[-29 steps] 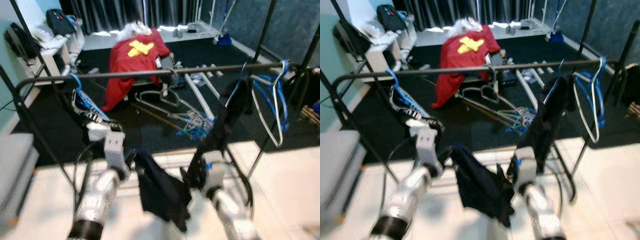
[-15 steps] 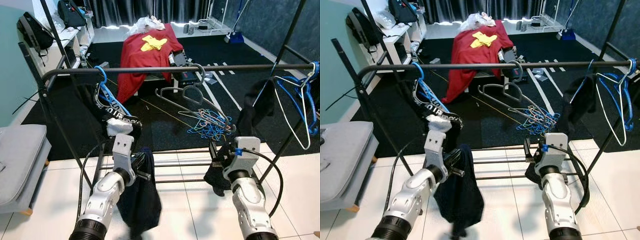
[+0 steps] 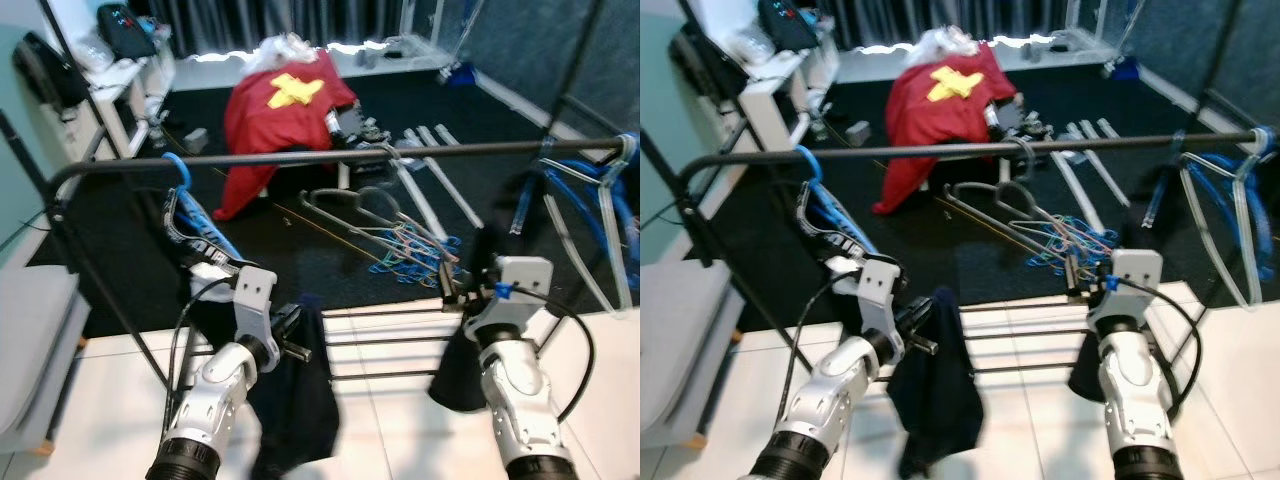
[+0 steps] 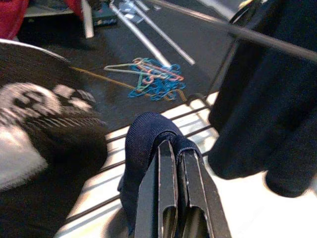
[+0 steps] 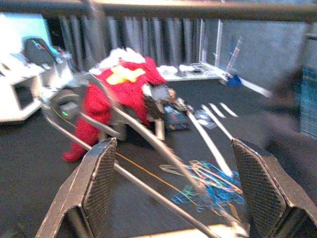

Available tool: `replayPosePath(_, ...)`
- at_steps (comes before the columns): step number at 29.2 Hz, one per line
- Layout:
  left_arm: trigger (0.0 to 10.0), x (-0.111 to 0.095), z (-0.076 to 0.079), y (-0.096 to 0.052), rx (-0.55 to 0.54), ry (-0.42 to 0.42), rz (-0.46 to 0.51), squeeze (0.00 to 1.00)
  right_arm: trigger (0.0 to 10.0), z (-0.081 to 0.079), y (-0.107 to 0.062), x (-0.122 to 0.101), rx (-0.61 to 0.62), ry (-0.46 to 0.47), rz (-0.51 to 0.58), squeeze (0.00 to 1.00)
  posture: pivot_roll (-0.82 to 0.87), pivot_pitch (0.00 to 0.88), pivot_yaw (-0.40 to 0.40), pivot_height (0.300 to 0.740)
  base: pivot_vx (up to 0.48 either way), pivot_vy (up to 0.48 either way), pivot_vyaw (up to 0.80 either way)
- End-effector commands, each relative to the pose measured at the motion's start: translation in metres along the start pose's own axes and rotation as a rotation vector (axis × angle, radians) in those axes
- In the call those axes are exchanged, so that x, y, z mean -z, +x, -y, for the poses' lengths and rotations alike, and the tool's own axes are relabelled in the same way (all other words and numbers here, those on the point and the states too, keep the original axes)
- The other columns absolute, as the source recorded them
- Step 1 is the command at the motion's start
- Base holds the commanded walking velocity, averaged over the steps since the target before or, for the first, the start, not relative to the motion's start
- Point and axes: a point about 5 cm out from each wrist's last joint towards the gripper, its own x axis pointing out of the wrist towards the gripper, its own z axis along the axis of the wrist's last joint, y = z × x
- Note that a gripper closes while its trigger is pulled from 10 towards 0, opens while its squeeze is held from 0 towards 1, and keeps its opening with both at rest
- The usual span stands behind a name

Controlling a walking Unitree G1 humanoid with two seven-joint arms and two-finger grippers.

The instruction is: Hang hanger

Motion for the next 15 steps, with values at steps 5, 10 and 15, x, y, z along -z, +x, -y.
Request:
replayPosePath(5,10.0,-0.008,0.005,0.002,0.024,-0.011,0.049,0.00,10.0,0.013,0.001,-0.019,0.004,-0.072,0.068,0.00,-0.11,0.035,0.048,0.740,0.283,0.000,0.00)
replayPosePath(10,10.0,-0.007,0.007,0.002,0.032,-0.009,0.049,0.00,10.0,0.013,0.004,-0.027,-0.004,-0.077,0.087,0.00,-0.12,0.034,0.053,0.740,0.000,0.000,0.00)
replayPosePath(15,10.0,-0.007,0.008,0.003,0.042,0.004,0.044,0.00,10.0,0.009,0.009,-0.032,-0.084,-0.045,0.090,0.00,-0.11,0.040,0.051,0.740,0.000,0.000,0.00)
